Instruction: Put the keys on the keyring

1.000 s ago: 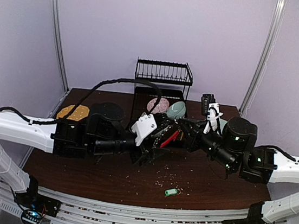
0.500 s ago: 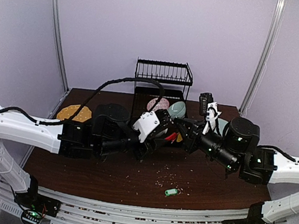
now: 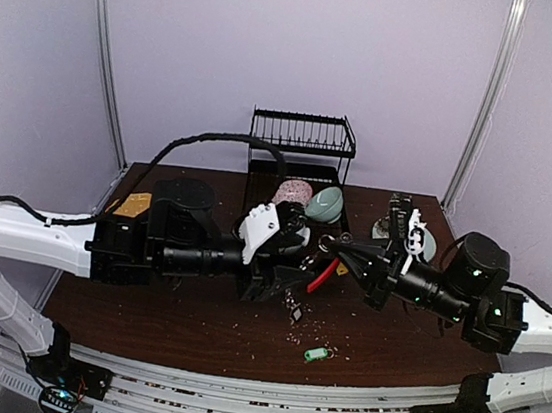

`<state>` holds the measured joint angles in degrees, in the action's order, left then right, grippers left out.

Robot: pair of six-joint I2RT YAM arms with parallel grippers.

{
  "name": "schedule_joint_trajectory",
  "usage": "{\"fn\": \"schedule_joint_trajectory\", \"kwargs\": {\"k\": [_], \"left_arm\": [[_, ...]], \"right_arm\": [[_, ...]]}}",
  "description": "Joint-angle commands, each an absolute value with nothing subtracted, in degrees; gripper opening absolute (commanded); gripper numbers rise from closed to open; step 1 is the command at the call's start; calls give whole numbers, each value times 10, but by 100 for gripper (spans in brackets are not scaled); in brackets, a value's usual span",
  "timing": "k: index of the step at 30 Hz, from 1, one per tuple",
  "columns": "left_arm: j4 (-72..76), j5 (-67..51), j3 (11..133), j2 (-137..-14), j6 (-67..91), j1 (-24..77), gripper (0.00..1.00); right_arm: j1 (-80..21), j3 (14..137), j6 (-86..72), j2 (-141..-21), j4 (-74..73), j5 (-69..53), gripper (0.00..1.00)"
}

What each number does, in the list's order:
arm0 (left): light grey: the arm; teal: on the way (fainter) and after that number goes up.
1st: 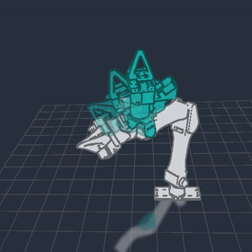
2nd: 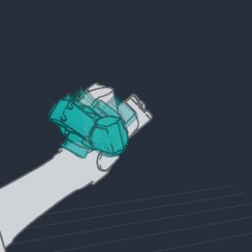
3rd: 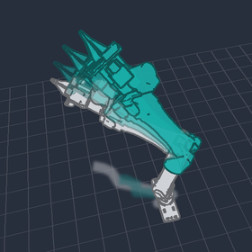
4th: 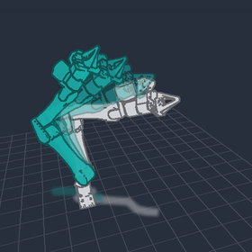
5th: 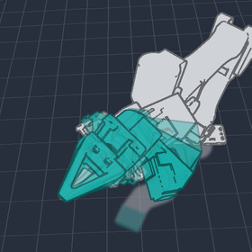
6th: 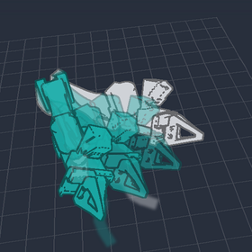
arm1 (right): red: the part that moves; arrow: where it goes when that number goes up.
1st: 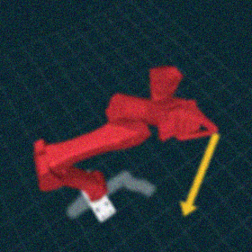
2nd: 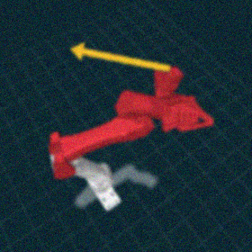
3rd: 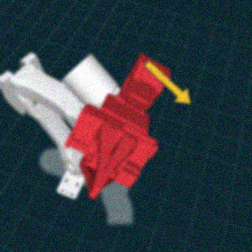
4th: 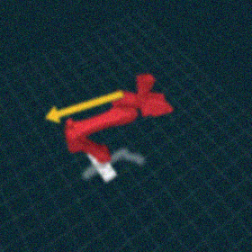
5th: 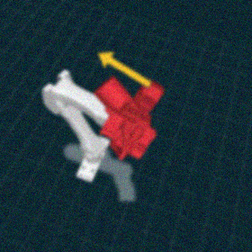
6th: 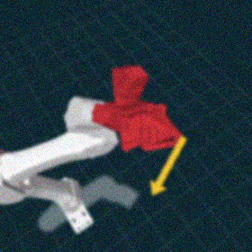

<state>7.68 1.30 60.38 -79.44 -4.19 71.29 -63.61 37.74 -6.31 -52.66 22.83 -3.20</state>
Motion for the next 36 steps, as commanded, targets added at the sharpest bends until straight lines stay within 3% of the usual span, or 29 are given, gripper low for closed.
{"fn": "schedule_joint_trajectory", "kwargs": {"k": [1, 4, 8, 16, 19, 22, 28, 36], "left_arm": [[94, -180, 583, -747, -83, 713, 61], [101, -236, 572, -728, -90, 715, 60], [121, -229, 578, -726, -82, 723, 48], [117, -217, 605, -747, -87, 744, 46], [114, -215, 602, -749, -79, 744, 51], [112, -174, 600, -750, -66, 744, 58], [156, 39, 575, -755, 2, 744, 65], [146, 90, 614, -818, 34, 744, 73]], "right_arm": [[-607, 334, 5, -464, 297, -246, 0], [-602, 315, 33, -439, 299, -313, 0], [-602, 301, 32, -434, 331, -341, 0], [-602, 319, 18, -462, 345, -322, 0], [-604, 326, 2, -472, 347, -274, 0], [-603, 341, -35, -483, 330, -148, 0], [-625, 327, -105, -503, 381, 12, 0], [-679, 363, -133, -566, 363, 180, 0]]}}
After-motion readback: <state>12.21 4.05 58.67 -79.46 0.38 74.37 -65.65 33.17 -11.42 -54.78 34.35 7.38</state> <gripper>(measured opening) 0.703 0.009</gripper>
